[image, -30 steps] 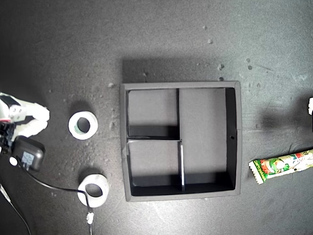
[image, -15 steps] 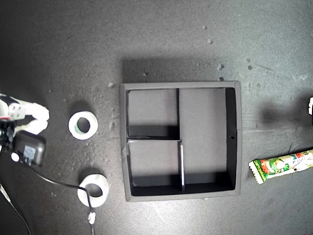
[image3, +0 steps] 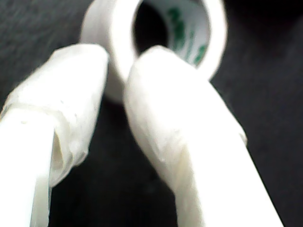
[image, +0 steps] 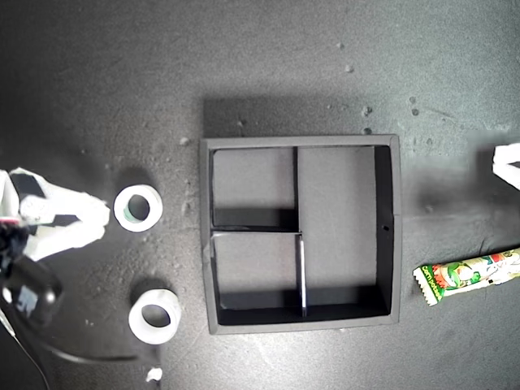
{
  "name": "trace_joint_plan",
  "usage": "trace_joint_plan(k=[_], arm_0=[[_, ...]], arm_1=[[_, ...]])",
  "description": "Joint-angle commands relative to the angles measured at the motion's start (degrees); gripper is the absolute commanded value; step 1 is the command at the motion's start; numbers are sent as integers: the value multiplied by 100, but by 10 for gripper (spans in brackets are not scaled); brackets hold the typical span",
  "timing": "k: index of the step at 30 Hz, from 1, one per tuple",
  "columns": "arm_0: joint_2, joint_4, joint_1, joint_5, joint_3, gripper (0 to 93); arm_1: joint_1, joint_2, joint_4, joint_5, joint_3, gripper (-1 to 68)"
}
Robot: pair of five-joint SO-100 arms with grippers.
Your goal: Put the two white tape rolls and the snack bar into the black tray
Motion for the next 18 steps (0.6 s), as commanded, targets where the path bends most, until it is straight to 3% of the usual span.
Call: trace_joint_plan(k=[1, 8, 11, 15, 18], arm_0=[[246, -765, -255, 633, -123, 124], [185, -1424, -940, 1037, -870, 264], [-1573, -1354, -896, 1345, -2584, 270], [-5678, 70, -606, 1661, -6460, 255], [-7567, 958, -466, 1459, -8200, 235]], arm_1=[[-167, 35, -1318, -642, 70, -3], [-220, 35, -2109, -896, 70, -2], [-202, 35, -2048, -888, 70, -2], [-158, 35, -2057, -879, 70, -1], [-176, 35, -1942, -782, 70, -1]])
